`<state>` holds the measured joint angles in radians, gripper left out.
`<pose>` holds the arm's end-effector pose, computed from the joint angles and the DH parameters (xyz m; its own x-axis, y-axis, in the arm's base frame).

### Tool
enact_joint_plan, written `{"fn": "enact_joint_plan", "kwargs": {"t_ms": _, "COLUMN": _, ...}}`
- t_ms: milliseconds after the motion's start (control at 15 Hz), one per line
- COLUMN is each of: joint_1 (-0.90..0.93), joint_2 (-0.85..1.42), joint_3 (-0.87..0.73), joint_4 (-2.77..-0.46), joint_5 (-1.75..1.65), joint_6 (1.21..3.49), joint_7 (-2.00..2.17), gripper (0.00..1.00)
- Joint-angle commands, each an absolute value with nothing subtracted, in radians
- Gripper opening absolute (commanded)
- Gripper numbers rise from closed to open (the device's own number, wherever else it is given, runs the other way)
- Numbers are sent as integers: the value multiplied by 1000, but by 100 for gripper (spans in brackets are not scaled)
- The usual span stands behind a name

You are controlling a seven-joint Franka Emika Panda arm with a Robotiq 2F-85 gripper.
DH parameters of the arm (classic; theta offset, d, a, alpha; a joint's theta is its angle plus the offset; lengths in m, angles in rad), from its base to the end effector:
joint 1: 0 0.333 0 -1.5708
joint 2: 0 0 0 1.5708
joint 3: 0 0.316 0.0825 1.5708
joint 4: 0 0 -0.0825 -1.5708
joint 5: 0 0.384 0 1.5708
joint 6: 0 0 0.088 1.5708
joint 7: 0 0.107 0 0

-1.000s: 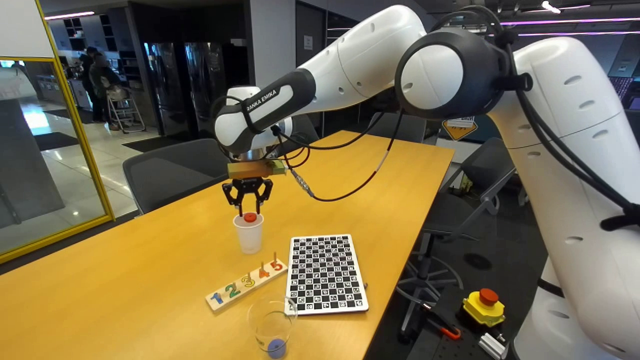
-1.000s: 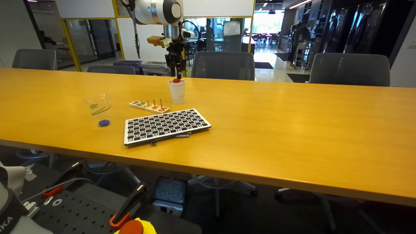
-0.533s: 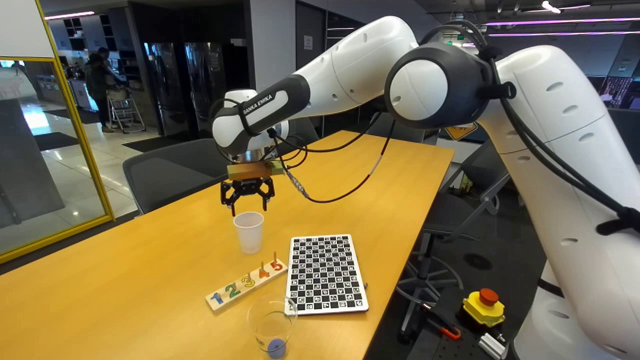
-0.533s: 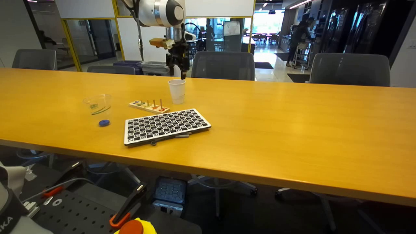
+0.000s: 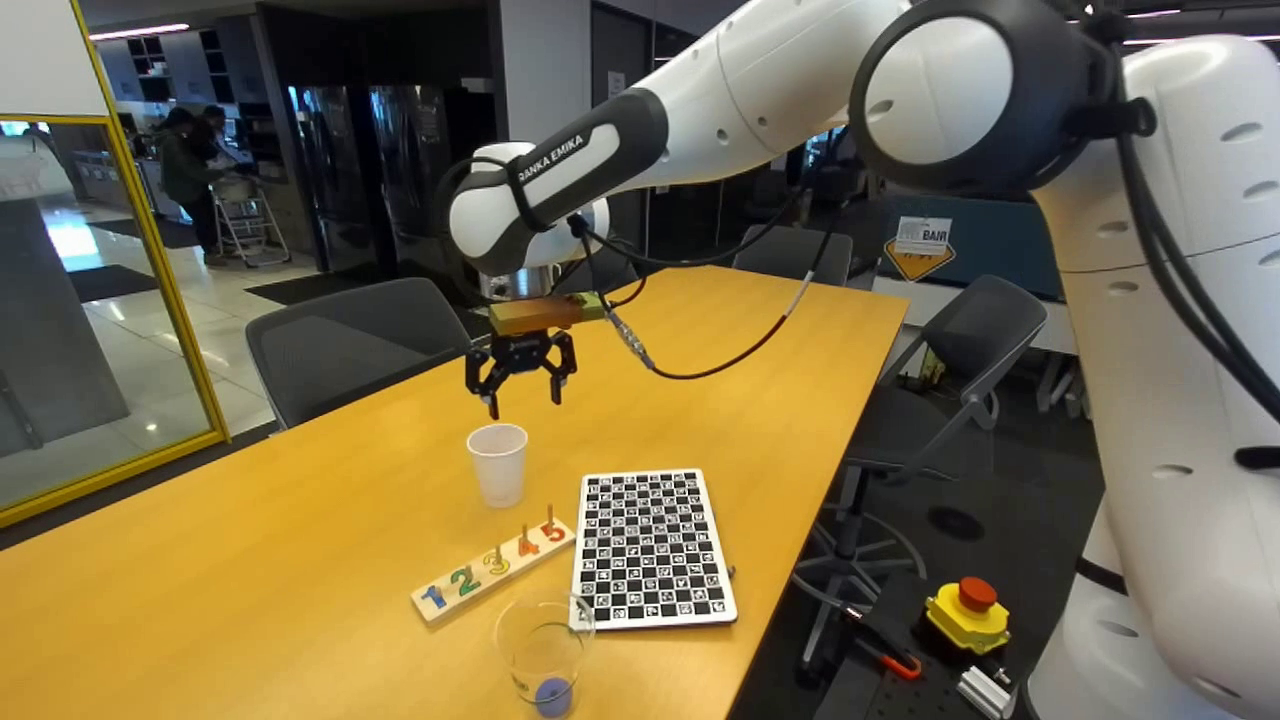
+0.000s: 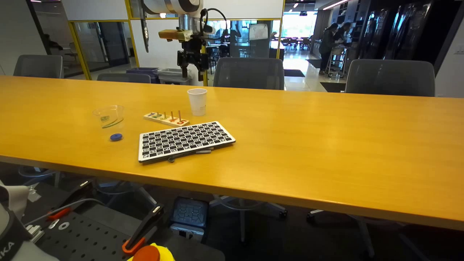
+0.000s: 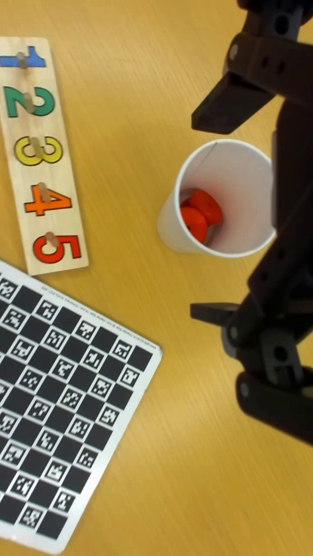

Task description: Place the orange rings inside the white cup then put the blue ring in the clear cup

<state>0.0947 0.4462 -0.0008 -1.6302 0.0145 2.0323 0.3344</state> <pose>0.6669 0.0637 0.3579 0.9686 -0.2445 -0.0457 -0.2446 -0.9696 0.0028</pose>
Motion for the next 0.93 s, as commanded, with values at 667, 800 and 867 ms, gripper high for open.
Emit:
{"fn": "enact_joint_plan", "kwargs": {"t_ms": 667, "joint_1": -6, "joint_2": -302, "joint_3": -18, "joint_4": -2279, "joint_5": 26, "joint_6": 1897, "joint_7": 172, "gripper": 100}}
{"fn": "enact_joint_plan", "kwargs": {"t_ms": 800, "joint_1": -20, "joint_2": -409, "joint_3": -26, "joint_4": -2338, "joint_5": 17, "joint_6": 1865, "joint_7": 147, "gripper": 100}}
{"fn": "enact_joint_plan", "kwargs": {"t_ms": 867, "joint_1": -28, "joint_2": -455, "joint_3": -31, "joint_4": -2363, "joint_5": 11, "joint_6": 1853, "joint_7": 130, "gripper": 100}}
